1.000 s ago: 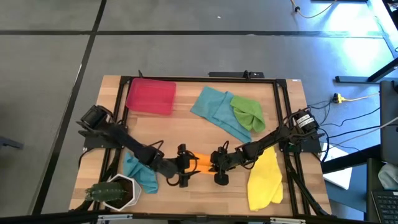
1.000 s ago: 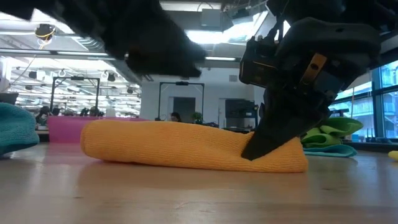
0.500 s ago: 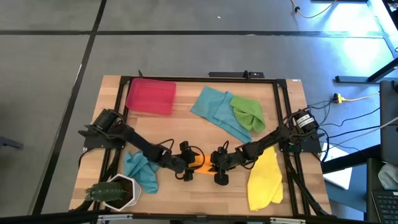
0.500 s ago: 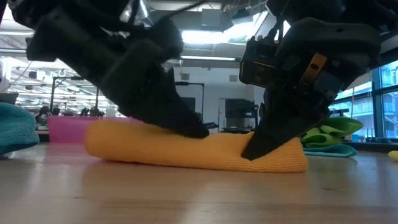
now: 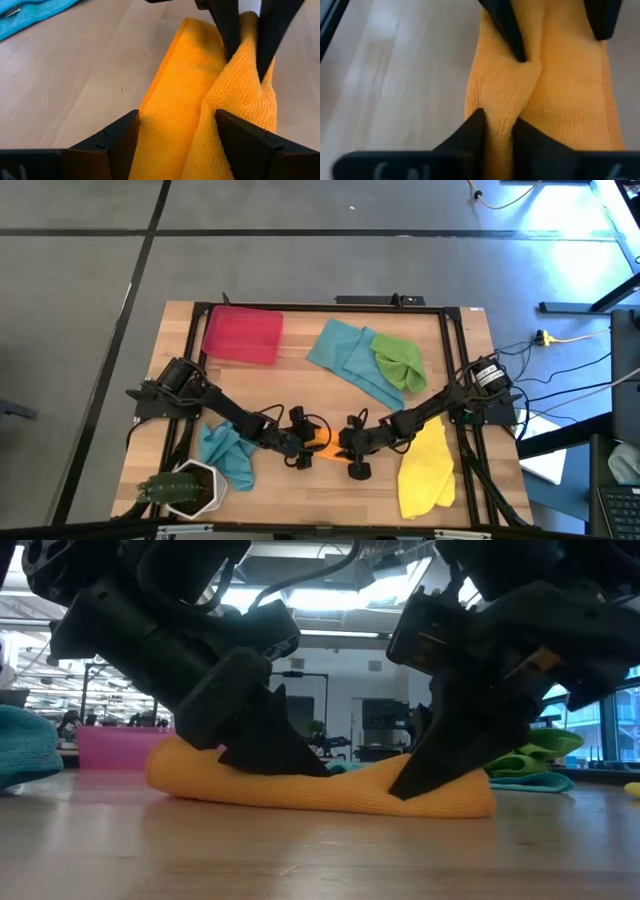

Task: Roll microfiber towels into tight, uniform cylinder then place into a basket
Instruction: Roll the orange microfiber towel

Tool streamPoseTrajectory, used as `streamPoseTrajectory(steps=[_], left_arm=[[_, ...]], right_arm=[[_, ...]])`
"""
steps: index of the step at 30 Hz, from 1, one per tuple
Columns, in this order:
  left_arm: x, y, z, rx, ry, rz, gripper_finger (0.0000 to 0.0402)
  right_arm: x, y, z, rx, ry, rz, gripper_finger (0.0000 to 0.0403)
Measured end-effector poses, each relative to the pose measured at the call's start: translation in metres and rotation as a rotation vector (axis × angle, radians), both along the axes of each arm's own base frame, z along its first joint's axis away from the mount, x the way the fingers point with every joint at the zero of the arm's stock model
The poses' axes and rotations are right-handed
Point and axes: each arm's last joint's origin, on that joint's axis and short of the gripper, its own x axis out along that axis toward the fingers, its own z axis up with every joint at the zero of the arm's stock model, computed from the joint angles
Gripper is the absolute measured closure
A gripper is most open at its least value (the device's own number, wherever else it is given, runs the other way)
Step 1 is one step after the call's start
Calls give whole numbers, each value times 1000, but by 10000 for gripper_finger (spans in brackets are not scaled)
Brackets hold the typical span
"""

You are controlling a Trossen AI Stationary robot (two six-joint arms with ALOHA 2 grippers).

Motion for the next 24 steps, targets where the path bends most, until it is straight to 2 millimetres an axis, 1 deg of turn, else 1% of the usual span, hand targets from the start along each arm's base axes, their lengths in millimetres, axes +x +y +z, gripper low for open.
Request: streamPoseTrajectory(steps=[8, 12, 15, 19, 22, 24], left_arm=[[0, 0, -1, 3, 6, -1, 153], [-1, 0, -1, 5, 10, 0, 153], [-1, 1, -1, 7, 14, -1, 153], [-1, 1, -2, 9, 16, -2, 153], [-1, 1, -2, 9, 17, -2, 153], [-1, 0, -2, 7, 14, -2, 153]], right_arm=[[1, 0, 4, -43, -38, 38, 216], [-2, -3, 13, -49, -26, 30, 178], [-6, -4, 30, -39, -38, 10, 167], [-15, -6, 51, -17, -30, -14, 166], [-22, -4, 63, -16, -35, -28, 169], [-28, -1, 68, -48, -36, -42, 171]])
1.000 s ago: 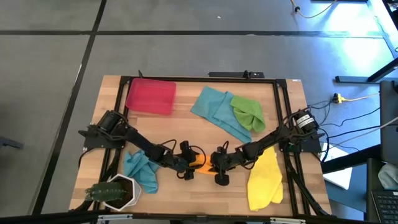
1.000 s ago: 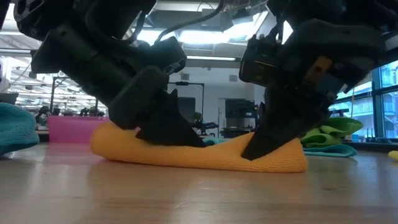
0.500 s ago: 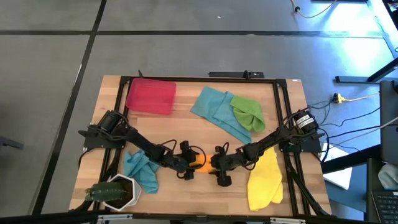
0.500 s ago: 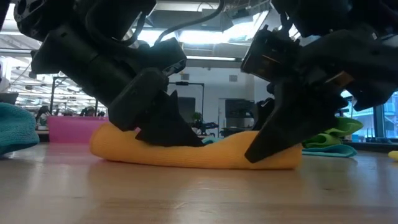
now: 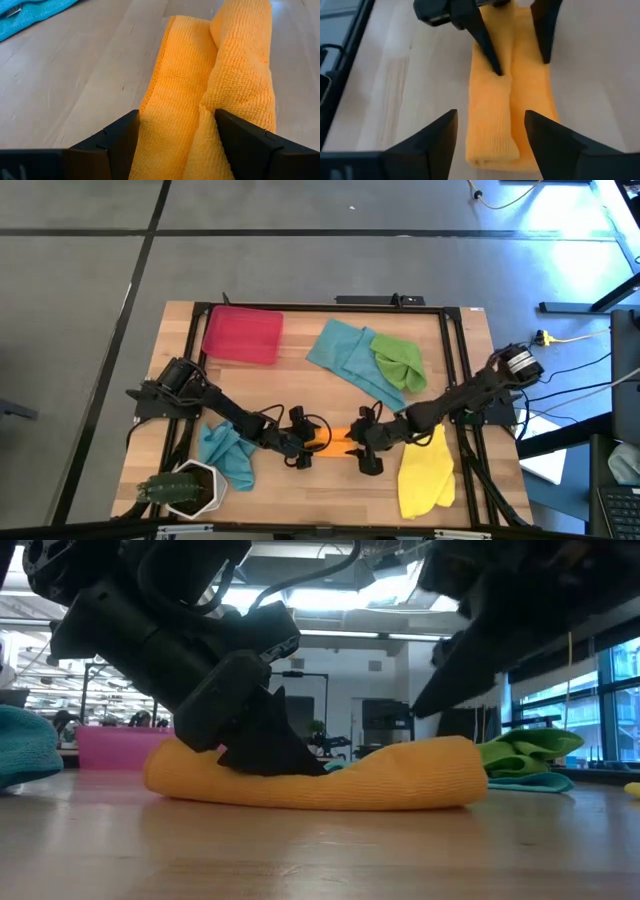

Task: Roll microfiber towels into tight, uniform cylinder then place into a basket
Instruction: Roll the orange microfiber towel

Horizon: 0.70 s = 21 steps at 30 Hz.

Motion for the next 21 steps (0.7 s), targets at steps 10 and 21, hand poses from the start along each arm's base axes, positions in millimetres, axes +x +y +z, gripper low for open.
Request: streamPoseTrajectory(steps=[10, 21], left_arm=[[0, 0, 0, -2, -2, 0, 153], [0, 0, 0, -3, -3, 0, 153]], right_arm=[[-4, 18, 20, -133, -221, -78, 176], [10, 36, -14, -111, -248, -52, 176]])
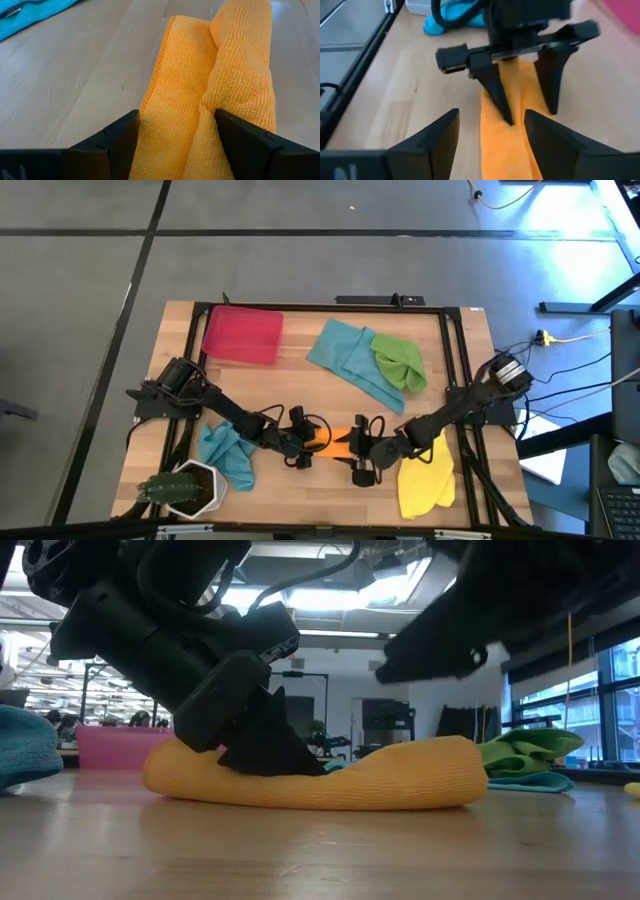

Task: Roll microfiber towels into tight, uniform cylinder then place into a basket
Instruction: Roll the orange microfiber towel

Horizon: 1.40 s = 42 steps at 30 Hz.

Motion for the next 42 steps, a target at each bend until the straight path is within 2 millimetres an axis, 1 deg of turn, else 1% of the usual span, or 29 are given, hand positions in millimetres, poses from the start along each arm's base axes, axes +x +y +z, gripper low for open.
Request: streamPoseTrajectory(steps=[4, 7, 16, 20, 24, 30, 33, 35, 37, 39, 42], left_arm=[[0, 0, 0, 0, 0, 0, 153], [0, 0, 0, 0, 1, 0, 153], [0, 0, 0, 22, -8, 12, 153], [0, 0, 2, 46, -11, -1, 153], [-3, -2, 13, 108, -13, -55, 153], [-9, -14, 50, 145, -108, -137, 153], [-16, -22, 63, 156, -128, -177, 153], [-22, -29, 66, 161, -108, -211, 153], [-28, -35, 62, 185, -45, -249, 153], [-36, -44, 58, 250, 59, -296, 153], [-41, -62, 54, 407, 182, -284, 153]], right_arm=[[6, 2, -22, -10, 14, -5, 186], [11, -3, -32, -8, 30, -35, 210], [16, -22, -57, -39, 136, -109, 345], [18, -24, -66, -48, 155, -120, 384], [19, -26, -68, -44, 165, -117, 389], [19, -27, -69, -44, 170, -115, 359], [19, -27, -70, -44, 172, -114, 356], [18, -27, -70, -43, 174, -112, 358], [18, -27, -70, -43, 175, -111, 361], [18, -27, -70, -43, 175, -110, 364], [18, -27, -70, -42, 177, -107, 368]])
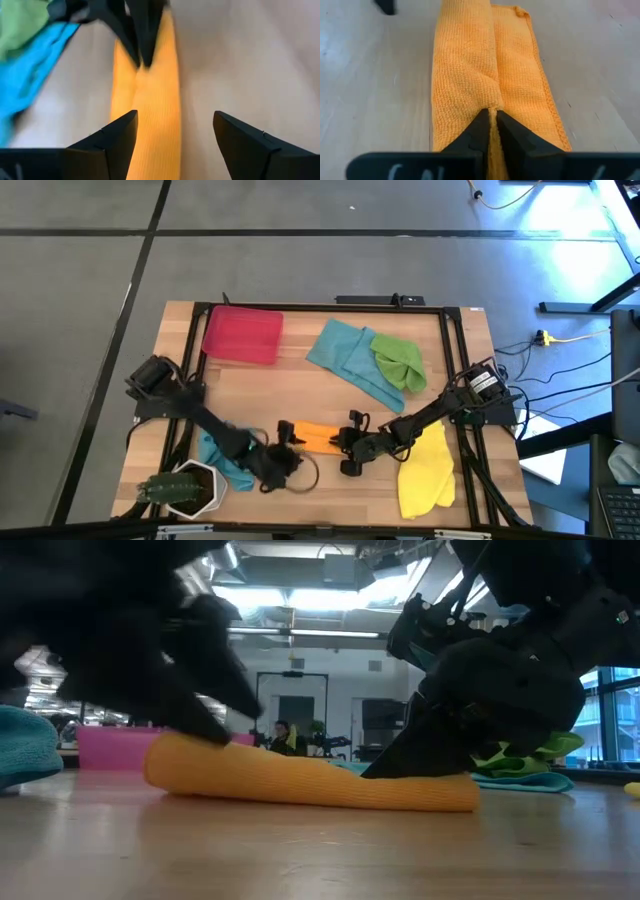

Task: Roll microfiber towels into tight, uniform cylinder then place into a basket
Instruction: Roll the orange microfiber towel

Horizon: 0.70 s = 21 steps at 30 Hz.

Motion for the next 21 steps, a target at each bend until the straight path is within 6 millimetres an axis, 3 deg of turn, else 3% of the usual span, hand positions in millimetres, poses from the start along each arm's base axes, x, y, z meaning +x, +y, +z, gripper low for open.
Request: streamPoseTrajectory(steps=[5, 8, 13, 21], left_arm=[[11, -30, 9, 173, 8, -38, 153], [22, -39, 2, 256, 50, -85, 153], [36, -34, -14, 370, 143, -67, 153], [46, -12, -28, 394, 247, -8, 153]], right_arm=[[0, 0, 0, 0, 1, 2, 368], [0, 0, 0, 2, 1, 1, 368], [0, 0, -1, 15, 8, 15, 368], [0, 0, -1, 21, 11, 21, 368]])
